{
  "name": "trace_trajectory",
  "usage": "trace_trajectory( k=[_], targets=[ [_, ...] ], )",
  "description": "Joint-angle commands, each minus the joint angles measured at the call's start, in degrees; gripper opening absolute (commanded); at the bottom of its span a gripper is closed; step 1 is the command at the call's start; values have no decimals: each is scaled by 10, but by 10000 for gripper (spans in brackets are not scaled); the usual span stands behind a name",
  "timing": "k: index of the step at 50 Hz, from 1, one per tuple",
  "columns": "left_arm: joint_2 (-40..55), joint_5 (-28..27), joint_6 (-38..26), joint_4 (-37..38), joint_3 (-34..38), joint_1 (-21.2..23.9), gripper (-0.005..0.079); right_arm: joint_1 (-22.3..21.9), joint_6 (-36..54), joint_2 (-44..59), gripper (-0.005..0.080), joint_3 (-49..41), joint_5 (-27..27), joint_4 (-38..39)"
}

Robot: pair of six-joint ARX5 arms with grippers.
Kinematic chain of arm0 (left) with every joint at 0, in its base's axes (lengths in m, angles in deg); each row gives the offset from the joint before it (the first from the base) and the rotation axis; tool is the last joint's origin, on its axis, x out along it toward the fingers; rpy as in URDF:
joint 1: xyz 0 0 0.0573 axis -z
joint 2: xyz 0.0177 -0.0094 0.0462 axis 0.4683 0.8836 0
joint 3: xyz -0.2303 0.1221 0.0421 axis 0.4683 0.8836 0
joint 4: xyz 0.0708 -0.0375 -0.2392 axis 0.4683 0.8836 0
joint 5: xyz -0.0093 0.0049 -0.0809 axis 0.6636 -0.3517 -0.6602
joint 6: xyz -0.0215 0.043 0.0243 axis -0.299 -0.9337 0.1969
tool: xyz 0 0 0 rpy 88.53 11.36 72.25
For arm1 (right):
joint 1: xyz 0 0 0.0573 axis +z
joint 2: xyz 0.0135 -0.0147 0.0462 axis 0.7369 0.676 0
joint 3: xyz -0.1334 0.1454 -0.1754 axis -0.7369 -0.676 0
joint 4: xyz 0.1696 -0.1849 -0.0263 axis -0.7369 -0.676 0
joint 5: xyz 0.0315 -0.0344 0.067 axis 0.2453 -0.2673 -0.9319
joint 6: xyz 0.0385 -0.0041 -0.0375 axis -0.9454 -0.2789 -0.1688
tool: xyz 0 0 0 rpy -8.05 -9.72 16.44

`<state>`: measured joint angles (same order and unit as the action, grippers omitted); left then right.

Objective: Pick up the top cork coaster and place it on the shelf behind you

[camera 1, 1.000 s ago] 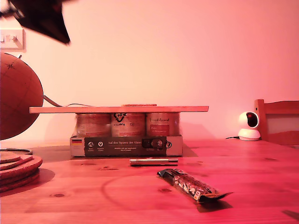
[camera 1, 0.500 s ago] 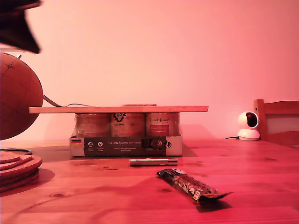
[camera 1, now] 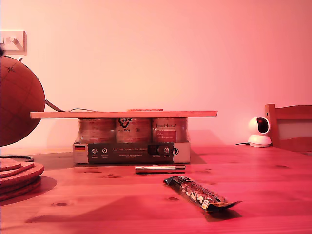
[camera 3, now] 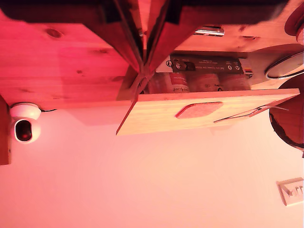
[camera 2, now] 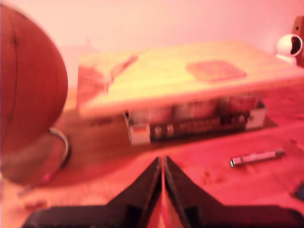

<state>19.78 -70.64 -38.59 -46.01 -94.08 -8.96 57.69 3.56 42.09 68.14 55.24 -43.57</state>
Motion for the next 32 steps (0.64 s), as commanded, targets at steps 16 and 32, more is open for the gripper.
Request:
trace_trajectory(
  k=[16,32],
  targets=[
    [-139,-11,7,28,35,-2,-19,2,3,-4,-12,1,1,-57],
    [-144,-11,8,63,35,-2,-19,2,3,-4,-12,1,1,-204]
  ],
)
